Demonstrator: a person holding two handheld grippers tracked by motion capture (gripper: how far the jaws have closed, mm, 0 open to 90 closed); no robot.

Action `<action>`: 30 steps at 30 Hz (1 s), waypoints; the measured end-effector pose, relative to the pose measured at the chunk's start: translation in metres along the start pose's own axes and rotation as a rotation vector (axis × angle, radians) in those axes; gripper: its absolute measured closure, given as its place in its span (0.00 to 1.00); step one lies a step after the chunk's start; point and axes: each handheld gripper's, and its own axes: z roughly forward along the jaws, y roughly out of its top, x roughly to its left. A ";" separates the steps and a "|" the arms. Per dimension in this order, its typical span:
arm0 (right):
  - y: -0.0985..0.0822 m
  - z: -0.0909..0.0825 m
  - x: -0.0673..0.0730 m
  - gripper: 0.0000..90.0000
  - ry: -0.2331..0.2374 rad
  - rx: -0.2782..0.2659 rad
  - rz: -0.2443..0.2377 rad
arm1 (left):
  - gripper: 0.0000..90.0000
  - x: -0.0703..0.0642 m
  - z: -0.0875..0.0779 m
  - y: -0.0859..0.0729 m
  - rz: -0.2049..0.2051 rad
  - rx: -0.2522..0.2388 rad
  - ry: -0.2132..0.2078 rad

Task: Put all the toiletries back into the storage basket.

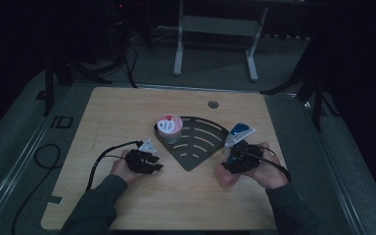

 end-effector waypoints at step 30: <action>0.011 0.000 -0.002 0.52 0.017 0.094 -0.053 | 0.65 0.000 0.001 0.000 0.002 -0.009 -0.005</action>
